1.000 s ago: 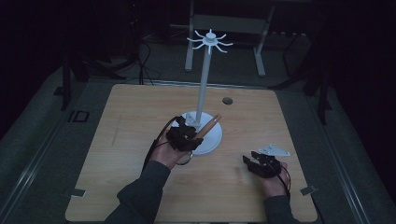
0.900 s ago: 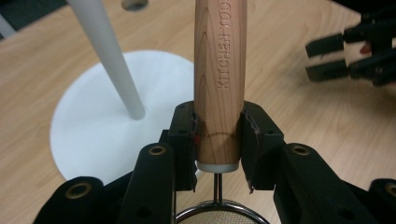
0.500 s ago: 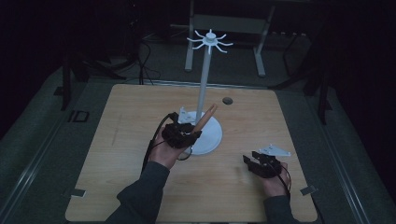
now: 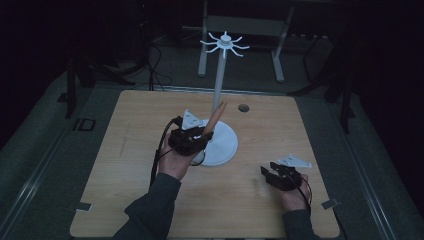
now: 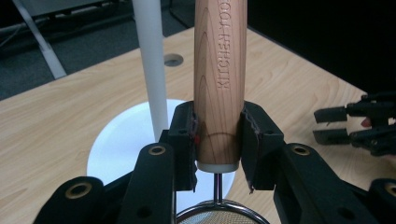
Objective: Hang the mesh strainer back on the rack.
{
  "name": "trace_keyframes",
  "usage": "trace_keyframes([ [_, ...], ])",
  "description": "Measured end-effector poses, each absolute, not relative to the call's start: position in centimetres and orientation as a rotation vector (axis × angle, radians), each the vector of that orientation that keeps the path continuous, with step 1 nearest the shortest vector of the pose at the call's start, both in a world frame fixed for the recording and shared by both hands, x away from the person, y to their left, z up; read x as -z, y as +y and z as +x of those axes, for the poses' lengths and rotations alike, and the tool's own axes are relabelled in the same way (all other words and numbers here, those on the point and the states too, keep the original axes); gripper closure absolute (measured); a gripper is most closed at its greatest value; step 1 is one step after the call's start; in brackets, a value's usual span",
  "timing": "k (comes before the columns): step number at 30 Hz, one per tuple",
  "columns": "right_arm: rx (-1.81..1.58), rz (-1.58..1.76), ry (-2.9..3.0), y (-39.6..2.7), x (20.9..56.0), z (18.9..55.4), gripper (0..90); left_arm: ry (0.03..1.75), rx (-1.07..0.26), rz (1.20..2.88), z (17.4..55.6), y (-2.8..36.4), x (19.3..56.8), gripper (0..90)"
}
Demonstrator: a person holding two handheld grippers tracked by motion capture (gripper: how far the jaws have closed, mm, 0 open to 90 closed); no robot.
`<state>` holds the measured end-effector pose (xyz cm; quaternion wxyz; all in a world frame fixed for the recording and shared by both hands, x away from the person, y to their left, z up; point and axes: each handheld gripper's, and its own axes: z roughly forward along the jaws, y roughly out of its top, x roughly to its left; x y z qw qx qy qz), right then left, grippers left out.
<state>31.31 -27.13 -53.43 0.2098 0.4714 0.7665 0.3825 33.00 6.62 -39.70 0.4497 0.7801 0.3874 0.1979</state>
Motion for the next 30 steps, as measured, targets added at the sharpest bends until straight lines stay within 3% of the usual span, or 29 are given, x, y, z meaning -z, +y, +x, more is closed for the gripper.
trace_keyframes([
  [30, -1.065, 1.328, 2.117, -27.4, 53.4, 31.3, 52.8, 0.968, -0.533, 1.724, 32.3, 7.2, 36.8, 68.9],
])
